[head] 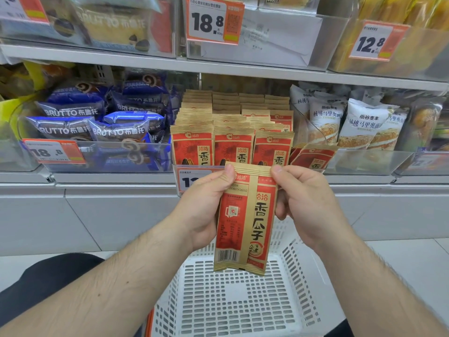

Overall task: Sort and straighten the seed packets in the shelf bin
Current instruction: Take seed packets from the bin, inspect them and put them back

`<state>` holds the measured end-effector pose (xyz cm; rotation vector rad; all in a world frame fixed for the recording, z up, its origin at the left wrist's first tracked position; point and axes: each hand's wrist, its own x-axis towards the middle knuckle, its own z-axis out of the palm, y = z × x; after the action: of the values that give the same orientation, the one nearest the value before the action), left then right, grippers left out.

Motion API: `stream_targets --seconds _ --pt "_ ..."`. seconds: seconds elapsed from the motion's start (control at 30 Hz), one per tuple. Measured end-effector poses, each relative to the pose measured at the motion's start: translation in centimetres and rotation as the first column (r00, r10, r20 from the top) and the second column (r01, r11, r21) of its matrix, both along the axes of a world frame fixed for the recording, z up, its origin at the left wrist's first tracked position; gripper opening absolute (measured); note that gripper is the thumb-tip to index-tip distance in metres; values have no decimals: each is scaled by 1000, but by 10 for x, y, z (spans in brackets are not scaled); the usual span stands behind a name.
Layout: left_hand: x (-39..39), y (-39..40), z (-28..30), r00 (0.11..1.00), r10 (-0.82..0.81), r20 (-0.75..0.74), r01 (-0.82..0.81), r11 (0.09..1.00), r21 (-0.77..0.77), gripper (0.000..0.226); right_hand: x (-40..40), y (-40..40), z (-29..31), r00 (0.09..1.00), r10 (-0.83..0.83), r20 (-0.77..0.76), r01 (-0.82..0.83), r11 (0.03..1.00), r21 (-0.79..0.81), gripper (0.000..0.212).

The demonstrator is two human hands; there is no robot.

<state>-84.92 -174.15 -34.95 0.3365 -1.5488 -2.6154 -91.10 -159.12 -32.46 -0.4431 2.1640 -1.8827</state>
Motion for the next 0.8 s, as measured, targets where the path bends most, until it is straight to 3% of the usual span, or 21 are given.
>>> stream_targets --seconds 0.23,0.33,0.43,0.53,0.63,0.7,0.8 --pt "-3 -8 8 998 49 47 -53 995 87 51 -3 8 -1 973 230 1 -220 932 289 31" --pt "-2 -8 7 998 15 53 -18 998 65 55 -3 7 -2 980 198 -31 -183 947 265 31" --pt "1 -9 4 993 -91 80 95 994 -46 47 -7 8 -6 996 93 1 -92 984 155 31" --pt "3 -10 1 986 -150 68 154 987 -50 43 -10 9 -5 998 49 40 -51 997 65 33" --pt "2 -12 1 990 -142 6 142 990 6 37 -11 16 0 980 185 71 -192 976 105 28" --pt "0 -13 2 994 -111 -17 112 993 47 33 -10 21 1 939 320 124 -337 928 157 40" --pt "-1 -15 1 996 -88 -24 90 994 70 30 -10 23 -2 890 434 142 -450 886 114 53"
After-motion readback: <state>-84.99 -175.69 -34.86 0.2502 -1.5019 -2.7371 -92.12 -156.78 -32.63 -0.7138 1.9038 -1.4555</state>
